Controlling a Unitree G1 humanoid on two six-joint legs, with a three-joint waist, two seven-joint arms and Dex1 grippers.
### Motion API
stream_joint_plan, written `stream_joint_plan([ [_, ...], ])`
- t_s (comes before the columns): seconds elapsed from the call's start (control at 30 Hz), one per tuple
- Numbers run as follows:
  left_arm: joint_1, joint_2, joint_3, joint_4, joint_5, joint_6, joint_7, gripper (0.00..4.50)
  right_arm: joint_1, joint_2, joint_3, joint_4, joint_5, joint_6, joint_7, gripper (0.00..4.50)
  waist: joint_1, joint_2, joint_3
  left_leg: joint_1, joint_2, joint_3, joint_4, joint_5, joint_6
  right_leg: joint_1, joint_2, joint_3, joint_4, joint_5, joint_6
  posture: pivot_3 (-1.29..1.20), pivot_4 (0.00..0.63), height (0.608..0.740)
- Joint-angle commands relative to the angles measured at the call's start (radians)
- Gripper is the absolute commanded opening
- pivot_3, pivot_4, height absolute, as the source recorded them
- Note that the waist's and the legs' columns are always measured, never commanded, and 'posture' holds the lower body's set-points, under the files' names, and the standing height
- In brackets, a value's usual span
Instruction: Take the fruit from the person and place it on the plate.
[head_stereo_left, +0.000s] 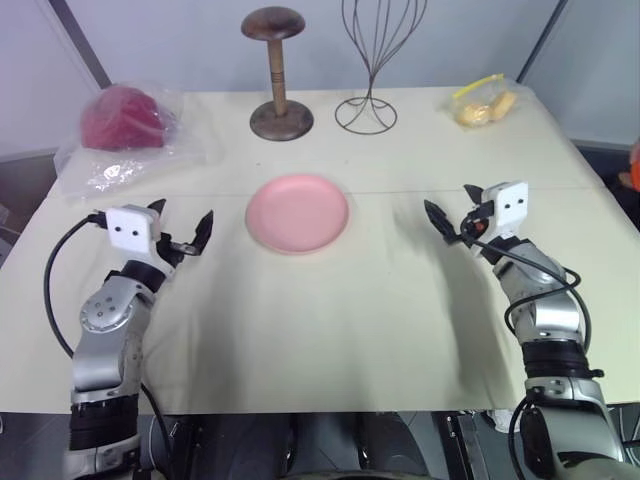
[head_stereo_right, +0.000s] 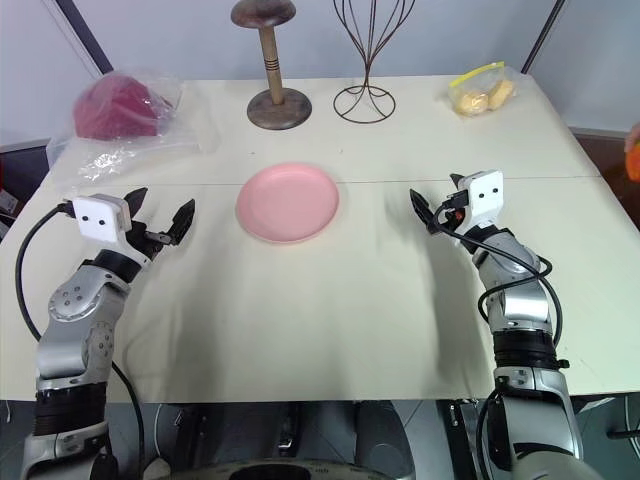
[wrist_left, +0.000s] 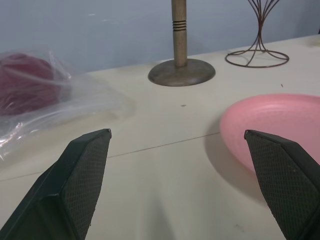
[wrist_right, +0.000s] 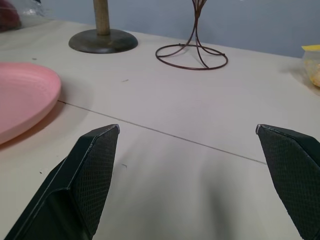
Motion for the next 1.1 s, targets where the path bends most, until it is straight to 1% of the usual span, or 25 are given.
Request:
stream_joint_plan([
  [0.03,-0.01,0.008,0.011,-0.021,-0.008,-0.024,-0.002,4.47,-0.026,0.002,-0.018,-0.008,-0.001,-0.031,0.002,4.5,0.0,0.0,0.0,0.0,0.0,0.0,0.0,0.0,0.0,0.0,0.0,0.0,0.0,0.0,0.0,0.0,0.15,0.74],
  [0.47,-0.005,0.012,0.013,-0.025,-0.006,-0.025,-0.002,4.47,-0.029,0.003,-0.017,0.009,-0.002,-0.045,0.011,4.5,0.0,0.0,0.0,0.0,0.0,0.0,0.0,0.0,0.0,0.0,0.0,0.0,0.0,0.0,0.0,0.0,0.15,0.74],
  [0.53,-0.017,0.02,0.013,-0.022,-0.011,-0.018,-0.01,4.47,-0.028,0.003,-0.017,0.01,-0.002,-0.046,0.012,4.5,0.0,0.0,0.0,0.0,0.0,0.0,0.0,0.0,0.0,0.0,0.0,0.0,0.0,0.0,0.0,0.0,0.15,0.74],
  [0.63,-0.062,0.057,0.018,-0.039,-0.054,0.021,-0.056,4.47,-0.027,0.003,-0.017,0.007,-0.002,-0.045,0.011,4.5,0.001,0.0,0.0,0.0,0.0,0.0,0.0,0.0,0.0,0.0,0.0,0.0,0.0,0.0,0.0,0.0,0.15,0.74],
  [0.8,-0.192,0.228,-0.002,-0.135,-0.267,0.229,-0.266,4.47,-0.026,0.001,-0.018,0.008,-0.004,-0.047,0.009,4.5,-0.003,0.0,0.0,0.0,0.0,0.0,0.0,0.0,0.0,0.0,0.0,0.0,0.0,0.0,0.0,0.0,0.15,0.74],
  [0.87,-0.236,0.338,-0.033,-0.193,-0.38,0.359,-0.396,4.47,-0.022,0.001,-0.02,0.005,-0.004,-0.047,0.007,4.5,-0.006,0.0,0.0,0.0,0.0,0.0,0.0,0.0,0.0,0.0,0.0,0.0,0.0,0.0,0.0,0.0,0.15,0.74],
  [0.9,-0.248,0.375,-0.044,-0.21,-0.418,0.402,-0.437,4.47,-0.021,0.001,-0.02,0.004,-0.003,-0.047,0.006,4.5,-0.007,0.001,0.0,-0.001,0.0,0.0,-0.001,0.0,0.0,0.0,0.0,0.0,0.0,0.0,0.0,0.0,0.15,0.74],
  [0.97,-0.269,0.439,-0.063,-0.23,-0.471,0.458,-0.508,4.47,-0.016,0.001,-0.021,0.001,-0.003,-0.047,0.005,4.5,-0.008,0.001,0.0,0.0,0.0,0.0,-0.001,0.0,0.0,0.0,0.0,0.0,0.0,0.0,0.0,0.0,0.15,0.74],
  [1.03,-0.315,0.484,-0.092,-0.222,-0.49,0.492,-0.564,4.47,-0.013,0.001,-0.022,-0.004,-0.003,-0.046,0.002,4.5,-0.008,0.001,0.0,0.0,0.0,0.0,-0.001,0.0,0.0,0.0,0.001,0.0,0.0,0.0,0.0,0.0,0.15,0.74],
  [1.1,-0.352,0.484,-0.116,-0.194,-0.457,0.463,-0.578,4.47,-0.007,-0.001,-0.023,-0.018,-0.003,-0.042,-0.003,4.5,-0.008,0.001,0.0,0.0,0.001,0.0,-0.001,0.0,0.0,0.0,0.001,0.0,0.0,0.0,0.0,0.0,0.15,0.74],
])
